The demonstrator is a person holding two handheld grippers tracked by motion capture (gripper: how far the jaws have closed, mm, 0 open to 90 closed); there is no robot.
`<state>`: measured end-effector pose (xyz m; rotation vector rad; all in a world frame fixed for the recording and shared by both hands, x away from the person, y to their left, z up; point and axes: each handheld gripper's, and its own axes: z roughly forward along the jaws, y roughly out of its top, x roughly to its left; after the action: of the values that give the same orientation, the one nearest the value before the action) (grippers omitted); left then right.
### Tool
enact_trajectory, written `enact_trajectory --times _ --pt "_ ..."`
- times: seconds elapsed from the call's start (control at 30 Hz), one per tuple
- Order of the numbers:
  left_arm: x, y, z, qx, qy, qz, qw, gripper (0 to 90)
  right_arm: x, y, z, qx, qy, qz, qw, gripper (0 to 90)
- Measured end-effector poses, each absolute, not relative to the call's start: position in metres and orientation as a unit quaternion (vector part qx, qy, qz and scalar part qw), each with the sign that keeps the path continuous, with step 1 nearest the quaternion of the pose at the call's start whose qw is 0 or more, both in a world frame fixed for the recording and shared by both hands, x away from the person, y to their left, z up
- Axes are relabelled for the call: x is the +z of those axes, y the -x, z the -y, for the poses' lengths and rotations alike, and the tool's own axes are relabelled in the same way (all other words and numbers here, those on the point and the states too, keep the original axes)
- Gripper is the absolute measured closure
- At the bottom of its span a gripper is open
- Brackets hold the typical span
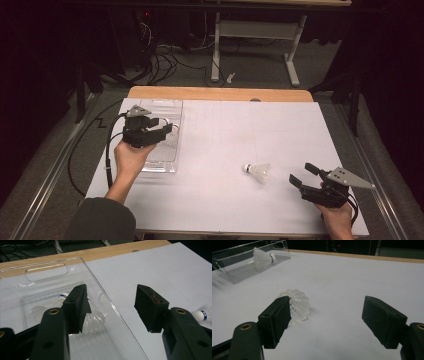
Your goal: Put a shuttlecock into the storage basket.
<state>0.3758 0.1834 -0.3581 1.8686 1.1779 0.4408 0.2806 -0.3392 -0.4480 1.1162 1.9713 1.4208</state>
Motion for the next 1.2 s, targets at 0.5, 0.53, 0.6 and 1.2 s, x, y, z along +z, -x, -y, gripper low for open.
enact_trajectory --times 0.5,0.53,0.6,1.2 --pt "-0.362 -0.366 -0.188 0.181 -0.745 -0.472 0.435 44.4 -0.448 -0.281 0.339 0.516 -0.404 -0.719 0.232 23.6" --pt "-0.363 -0.366 -0.188 0.180 -0.744 -0.472 0.437 44.3 -0.448 -0.281 0.340 0.516 -0.405 -0.719 0.232 23.7" --pt "-0.364 -0.364 -0.189 0.180 -0.744 -0.472 0.437 44.2 -0.448 -0.281 0.340 0.516 -0.404 -0.718 0.232 23.6" --pt "-0.367 -0.345 -0.186 0.195 -0.744 -0.462 0.442 43.3 -0.448 -0.281 0.340 0.519 -0.406 -0.716 0.231 23.6"
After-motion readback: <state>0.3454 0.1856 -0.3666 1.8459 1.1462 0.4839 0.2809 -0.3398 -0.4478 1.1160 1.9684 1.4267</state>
